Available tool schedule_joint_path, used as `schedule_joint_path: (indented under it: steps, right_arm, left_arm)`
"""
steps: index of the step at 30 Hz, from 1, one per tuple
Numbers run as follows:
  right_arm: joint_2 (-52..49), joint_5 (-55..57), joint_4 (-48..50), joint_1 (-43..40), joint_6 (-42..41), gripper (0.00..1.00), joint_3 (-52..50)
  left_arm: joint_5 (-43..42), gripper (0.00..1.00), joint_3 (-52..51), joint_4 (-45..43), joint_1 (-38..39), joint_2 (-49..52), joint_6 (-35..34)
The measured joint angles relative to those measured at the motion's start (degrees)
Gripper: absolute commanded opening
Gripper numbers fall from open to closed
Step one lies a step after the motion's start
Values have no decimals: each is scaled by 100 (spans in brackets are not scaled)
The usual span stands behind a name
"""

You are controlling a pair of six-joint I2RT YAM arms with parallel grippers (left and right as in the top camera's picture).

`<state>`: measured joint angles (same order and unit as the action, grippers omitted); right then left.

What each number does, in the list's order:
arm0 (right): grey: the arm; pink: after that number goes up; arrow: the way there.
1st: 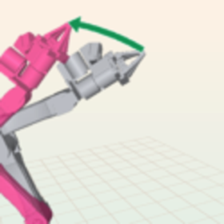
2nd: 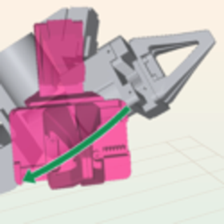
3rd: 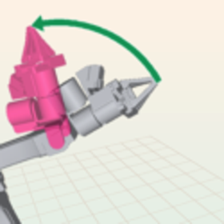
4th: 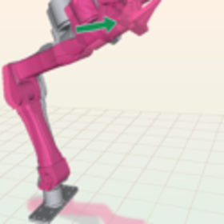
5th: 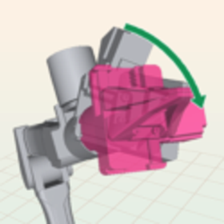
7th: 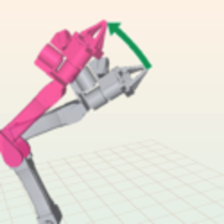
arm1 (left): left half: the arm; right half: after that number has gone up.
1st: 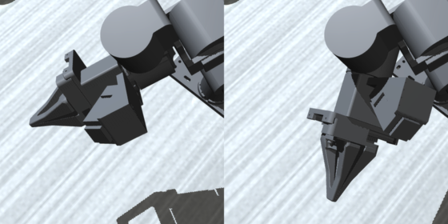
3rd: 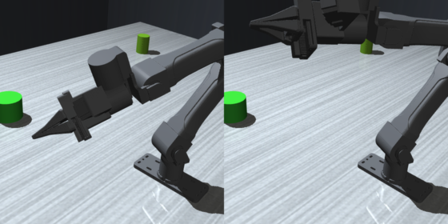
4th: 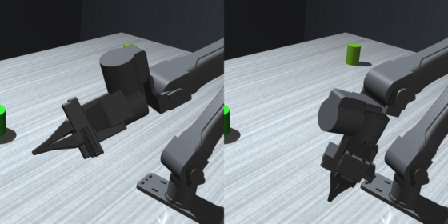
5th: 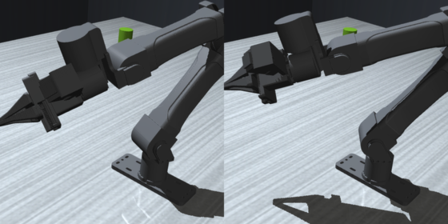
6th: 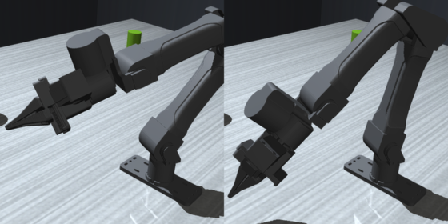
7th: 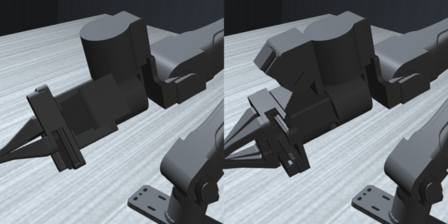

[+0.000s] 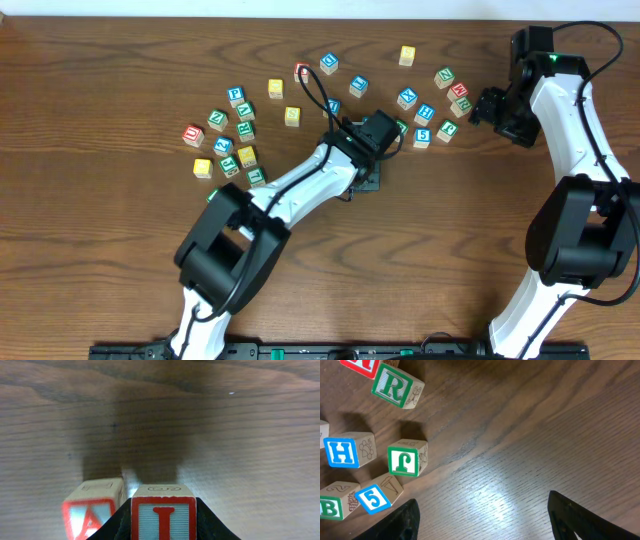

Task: Spell out AI2
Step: 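Lower the I block beside the A block and open the left gripper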

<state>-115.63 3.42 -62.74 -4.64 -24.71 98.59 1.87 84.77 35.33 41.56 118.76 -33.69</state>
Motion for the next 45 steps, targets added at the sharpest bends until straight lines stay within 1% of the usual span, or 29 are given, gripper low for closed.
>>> schedule_joint_path:
  steps: [3, 10, 12, 16, 17, 33, 37, 42, 45]
  right_arm:
    - [0, 0, -2, 0, 0, 76, 0]
    - [0, 0, -13, 0, 0, 77, 0]
    - [0, 0, -15, 0, 0, 77, 0]
    - [0, 0, -17, 0, 0, 77, 0]
    - [0, 0, -17, 0, 0, 77, 0]
    - [0, -2, -17, 50, 0, 77, 0]
    - [0, 0, -20, 48, 0, 77, 0]
    - [0, 0, -20, 48, 0, 77, 0]
    - [0, 0, -20, 48, 0, 76, 0]
  left_arm:
    - [4, 31, 0, -46, 2, 175, -61]
    - [4, 31, 0, -111, 2, 179, -85]
    - [4, 43, 0, -111, 2, 179, -72]
    - [4, 57, 0, -129, 2, 179, -98]
    - [7, 58, 0, -131, 2, 179, -92]
    - [4, 58, 0, -129, 0, 55, -76]
    - [4, 58, 0, -92, -4, -387, -26]
    - [4, 57, 0, 70, -70, -1303, 140]
    - [0, 57, 0, 278, -240, -1766, 243]
